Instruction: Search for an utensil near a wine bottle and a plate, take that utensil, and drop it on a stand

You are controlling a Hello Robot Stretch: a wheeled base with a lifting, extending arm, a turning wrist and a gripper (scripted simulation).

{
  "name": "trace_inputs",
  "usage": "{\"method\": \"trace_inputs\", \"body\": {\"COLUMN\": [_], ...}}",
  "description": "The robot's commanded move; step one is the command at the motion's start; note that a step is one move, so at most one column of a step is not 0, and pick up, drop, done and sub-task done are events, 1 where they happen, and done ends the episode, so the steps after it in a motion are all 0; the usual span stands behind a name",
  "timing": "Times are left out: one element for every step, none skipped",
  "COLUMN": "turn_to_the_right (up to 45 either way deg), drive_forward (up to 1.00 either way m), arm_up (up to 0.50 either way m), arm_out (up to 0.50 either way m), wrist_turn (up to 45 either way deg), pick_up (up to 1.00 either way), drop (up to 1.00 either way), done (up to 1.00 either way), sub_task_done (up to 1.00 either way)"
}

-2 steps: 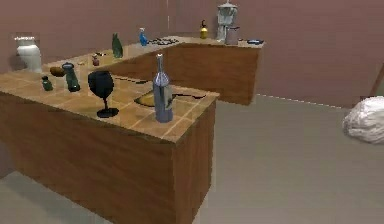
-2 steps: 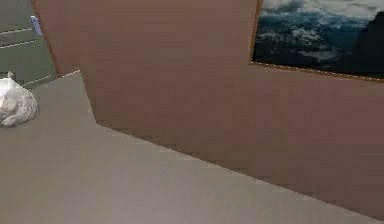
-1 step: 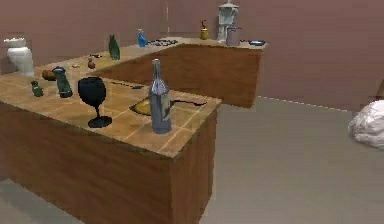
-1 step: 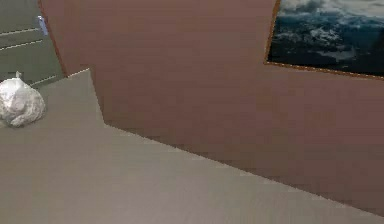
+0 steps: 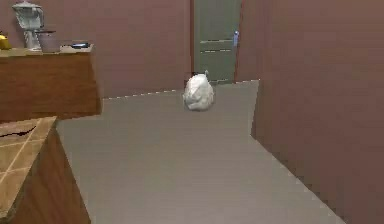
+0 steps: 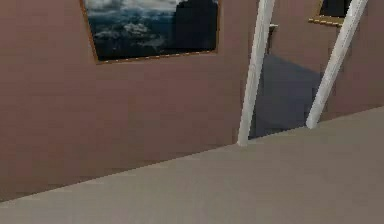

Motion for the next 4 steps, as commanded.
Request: {"method": "trace_inputs", "body": {"turn_to_the_right": [45.0, 27.0, 0.0, -45.0], "drive_forward": [0.00, 0.00, 0.10, 0.00], "arm_up": [0.00, 0.00, 0.00, 0.00], "arm_out": [0.00, 0.00, 0.00, 0.00], "wrist_turn": [0.0, 0.0, 0.0, 0.0], "pick_up": [0.00, 0.00, 0.00, 0.00], "drop": [0.00, 0.00, 0.00, 0.00], "done": [0.00, 0.00, 0.00, 0.00], "sub_task_done": [0.00, 0.00, 0.00, 0.00]}}
